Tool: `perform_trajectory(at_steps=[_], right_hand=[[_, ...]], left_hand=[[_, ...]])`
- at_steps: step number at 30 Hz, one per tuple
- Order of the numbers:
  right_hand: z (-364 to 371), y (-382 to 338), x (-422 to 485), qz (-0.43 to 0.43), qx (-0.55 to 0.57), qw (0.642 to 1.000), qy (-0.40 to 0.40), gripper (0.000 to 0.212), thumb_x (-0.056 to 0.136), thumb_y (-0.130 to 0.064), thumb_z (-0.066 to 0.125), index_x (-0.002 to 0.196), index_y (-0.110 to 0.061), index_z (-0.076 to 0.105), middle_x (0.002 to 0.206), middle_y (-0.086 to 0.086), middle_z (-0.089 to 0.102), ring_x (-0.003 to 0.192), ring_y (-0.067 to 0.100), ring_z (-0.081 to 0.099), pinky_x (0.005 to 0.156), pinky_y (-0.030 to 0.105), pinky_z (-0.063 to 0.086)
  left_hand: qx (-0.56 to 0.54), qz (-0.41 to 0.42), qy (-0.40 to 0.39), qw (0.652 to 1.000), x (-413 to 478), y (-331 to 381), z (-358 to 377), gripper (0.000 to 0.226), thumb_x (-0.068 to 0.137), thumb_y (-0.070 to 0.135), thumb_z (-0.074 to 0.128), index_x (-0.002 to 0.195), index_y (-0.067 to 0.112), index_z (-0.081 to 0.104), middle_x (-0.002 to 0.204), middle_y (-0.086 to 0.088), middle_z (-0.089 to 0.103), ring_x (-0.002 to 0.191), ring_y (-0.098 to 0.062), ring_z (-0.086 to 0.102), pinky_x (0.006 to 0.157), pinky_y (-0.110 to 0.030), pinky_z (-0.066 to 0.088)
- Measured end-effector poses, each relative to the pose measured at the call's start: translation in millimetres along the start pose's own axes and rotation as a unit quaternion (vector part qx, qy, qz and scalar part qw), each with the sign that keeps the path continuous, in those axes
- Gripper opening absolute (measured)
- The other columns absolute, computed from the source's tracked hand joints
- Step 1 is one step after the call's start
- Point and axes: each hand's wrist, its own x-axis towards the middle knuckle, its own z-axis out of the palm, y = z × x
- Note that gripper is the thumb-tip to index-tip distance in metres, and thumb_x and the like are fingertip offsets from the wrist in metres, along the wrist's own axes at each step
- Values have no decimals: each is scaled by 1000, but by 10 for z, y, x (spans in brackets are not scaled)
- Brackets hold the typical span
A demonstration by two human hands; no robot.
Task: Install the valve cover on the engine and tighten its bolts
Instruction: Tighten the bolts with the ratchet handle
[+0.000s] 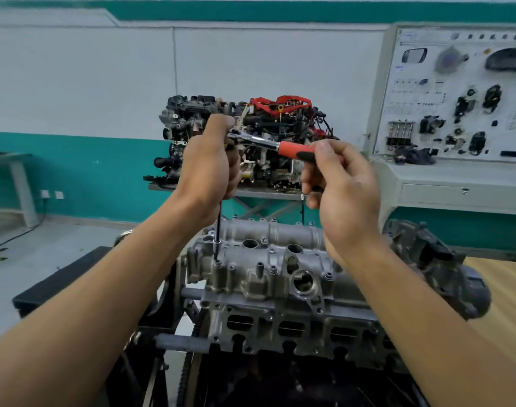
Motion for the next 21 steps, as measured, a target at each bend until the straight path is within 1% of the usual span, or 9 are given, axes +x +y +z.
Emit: perform_trajectory(at_steps=[2, 7, 13, 17, 19, 21], right_hand=[[16, 20, 9, 1, 0, 1000, -5, 16, 103, -16, 49, 91, -15, 60, 65, 2, 57, 56, 10, 51, 48, 18, 40], [30, -23, 45, -9, 16, 1000, 2, 16, 103, -15, 50, 91, -14, 61, 67, 2, 58, 57, 11, 52, 48, 17, 40], [54, -9, 60, -18, 21, 1000, 7, 15, 102, -15, 51, 90, -14, 61, 64, 1, 58, 57, 12, 52, 48, 18, 40], [65, -8, 53, -20, 7, 1000, 17, 16, 101, -14, 53, 89, -14, 63, 65, 4, 57, 57, 13, 51, 49, 20, 40], [70, -48, -10, -50, -16, 998, 16, 14, 98, -13, 58, 87, -14, 67, 64, 2, 59, 56, 13, 50, 49, 21, 39], [137, -91, -183, -125, -28, 992, -12, 6, 92, -15, 67, 88, -18, 71, 66, -4, 63, 56, 12, 53, 47, 22, 43]], left_hand=[[-1, -4, 9, 1000, 3, -22, -33, 54, 96, 40, 41, 47, 31, 23, 43, 9, 20, 43, -16, 9, 39, -20, 15], [-12, 2, 4, 1000, 24, 33, -14, 46, 84, 44, 44, 48, 28, 21, 44, 7, 18, 45, -18, 8, 40, -21, 14], [-27, -10, 6, 1000, 7, 17, -16, 52, 96, 39, 41, 48, 28, 22, 45, 7, 18, 43, -16, 9, 40, -20, 14], [-30, -26, 8, 999, 61, -19, -50, 51, 94, 42, 43, 49, 29, 23, 45, 8, 18, 44, -16, 9, 39, -19, 15], [-39, -52, 3, 998, 125, -33, -62, 52, 94, 45, 44, 49, 28, 23, 46, 8, 18, 43, -16, 9, 38, -18, 15], [-41, -74, -1, 996, 180, -38, -24, 55, 96, 46, 44, 47, 28, 26, 45, 8, 20, 42, -14, 12, 41, -18, 13]])
